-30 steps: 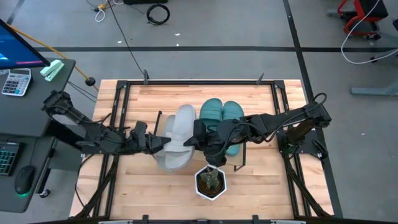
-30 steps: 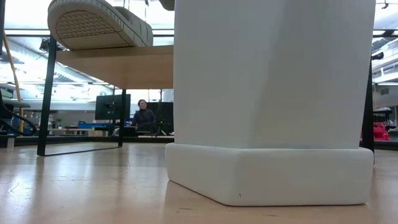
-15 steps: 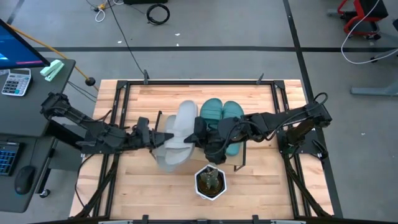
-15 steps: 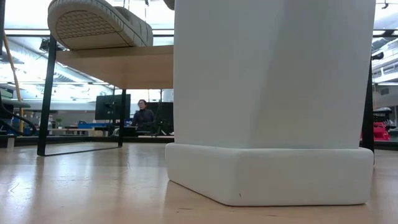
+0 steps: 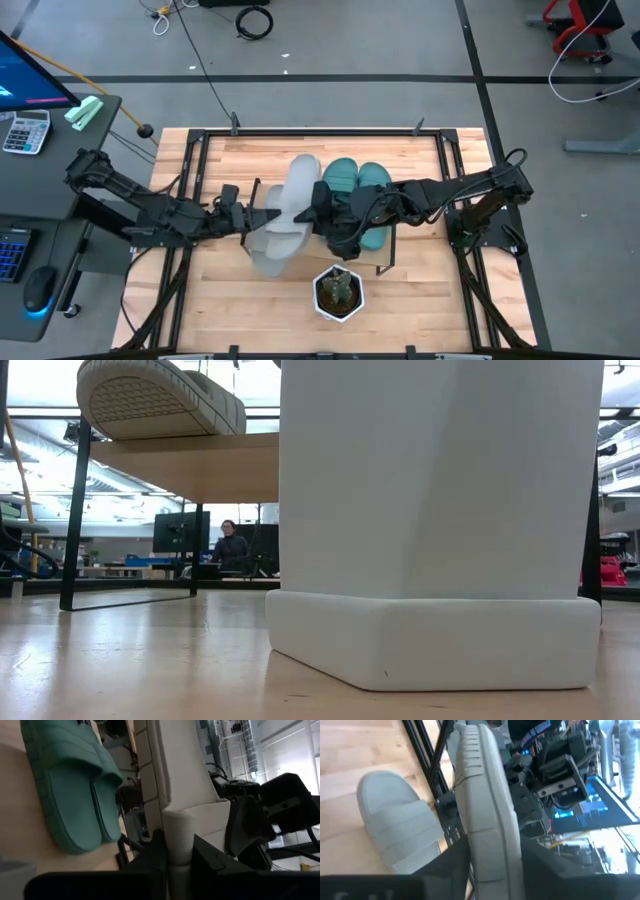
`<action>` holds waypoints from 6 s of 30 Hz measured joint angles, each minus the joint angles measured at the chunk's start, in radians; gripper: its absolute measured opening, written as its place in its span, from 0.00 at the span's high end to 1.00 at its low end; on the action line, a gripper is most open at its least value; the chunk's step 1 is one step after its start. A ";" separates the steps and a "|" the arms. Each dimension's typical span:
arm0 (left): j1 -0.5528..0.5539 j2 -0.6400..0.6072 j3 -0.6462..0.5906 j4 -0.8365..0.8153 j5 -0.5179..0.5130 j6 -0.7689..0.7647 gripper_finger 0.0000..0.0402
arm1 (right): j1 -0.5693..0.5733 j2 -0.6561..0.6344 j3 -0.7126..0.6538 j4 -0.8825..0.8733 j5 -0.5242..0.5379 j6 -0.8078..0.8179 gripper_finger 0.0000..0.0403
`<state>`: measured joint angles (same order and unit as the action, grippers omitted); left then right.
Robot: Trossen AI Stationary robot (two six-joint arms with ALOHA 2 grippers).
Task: Pick and place slides into the shelf
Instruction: Put the gray slide on the shelf
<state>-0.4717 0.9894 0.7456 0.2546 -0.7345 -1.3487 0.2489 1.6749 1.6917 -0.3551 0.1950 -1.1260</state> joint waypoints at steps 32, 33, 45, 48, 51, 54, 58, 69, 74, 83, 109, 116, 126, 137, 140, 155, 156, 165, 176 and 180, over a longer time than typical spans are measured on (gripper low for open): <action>-0.103 -0.061 0.002 -0.092 -0.155 -0.055 0.88 | -0.057 -0.166 0.000 -0.452 0.302 0.330 0.32; -0.114 -0.061 0.002 -0.093 -0.164 -0.058 0.88 | -0.059 -0.180 0.000 -0.496 0.300 0.359 0.32; -0.129 -0.005 0.002 -0.094 -0.179 -0.138 0.88 | -0.130 -0.283 0.000 -0.742 0.312 0.659 0.35; -0.129 0.034 0.002 -0.097 -0.179 -0.190 0.88 | -0.143 -0.287 0.000 -0.763 0.312 0.678 0.36; -0.128 0.073 0.002 -0.095 -0.181 -0.257 0.88 | -0.150 -0.282 0.000 -0.767 0.308 0.682 0.37; -0.128 0.116 0.002 -0.098 -0.164 -0.332 0.88 | -0.158 -0.280 0.000 -0.767 0.304 0.682 0.38; -0.129 0.164 0.002 -0.095 -0.136 -0.415 0.88 | -0.174 -0.277 0.000 -0.767 0.302 0.682 0.39; -0.127 0.183 0.156 -0.432 -0.084 -0.440 0.88 | -0.190 -0.276 0.000 -0.767 0.274 0.682 0.42; -0.126 0.192 0.305 -0.698 -0.066 -0.440 0.88 | -0.190 -0.276 0.000 -0.767 0.274 0.682 0.43; -0.118 0.335 0.478 -0.940 0.076 -0.501 0.88 | -0.189 -0.276 0.000 -0.767 0.258 0.705 0.44; -0.069 0.599 0.814 -1.373 0.106 -0.520 0.89 | -0.189 -0.276 0.000 -0.767 0.188 0.714 0.48; -0.063 0.622 0.815 -1.393 0.104 -0.547 0.89 | -0.189 -0.276 0.000 -0.767 0.184 0.713 0.48; -0.046 0.632 0.814 -1.317 0.083 -0.529 0.89 | -0.189 -0.276 0.000 -0.766 0.162 0.707 0.50; -0.050 0.639 0.814 -1.358 0.119 -0.526 0.89 | -0.189 -0.276 0.000 -0.767 0.144 0.705 0.52; -0.069 0.639 0.815 -1.400 0.134 -0.549 0.89 | -0.189 -0.276 0.000 -0.767 0.143 0.705 0.52; -0.122 0.589 0.920 -1.575 0.122 -0.552 0.89 | -0.189 -0.276 0.000 -0.767 0.143 0.706 0.52; -0.120 0.588 0.946 -1.613 0.109 -0.535 0.89 | -0.189 -0.276 0.000 -0.767 0.143 0.706 0.52; -0.085 0.597 1.025 -1.656 0.076 -0.499 0.89 | -0.189 -0.276 -0.001 -0.767 0.144 0.714 0.54; -0.089 0.689 1.023 -1.597 0.079 -0.614 0.89 | -0.189 -0.276 -0.001 -0.767 0.144 0.731 0.54; -0.106 0.712 1.023 -1.597 0.078 -0.667 0.89 | -0.189 -0.276 -0.001 -0.767 0.144 0.731 0.54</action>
<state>-0.5772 1.7014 1.7691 -1.3419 -0.6567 -2.0156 0.0601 1.3991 1.6909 -1.1217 0.3386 -0.3946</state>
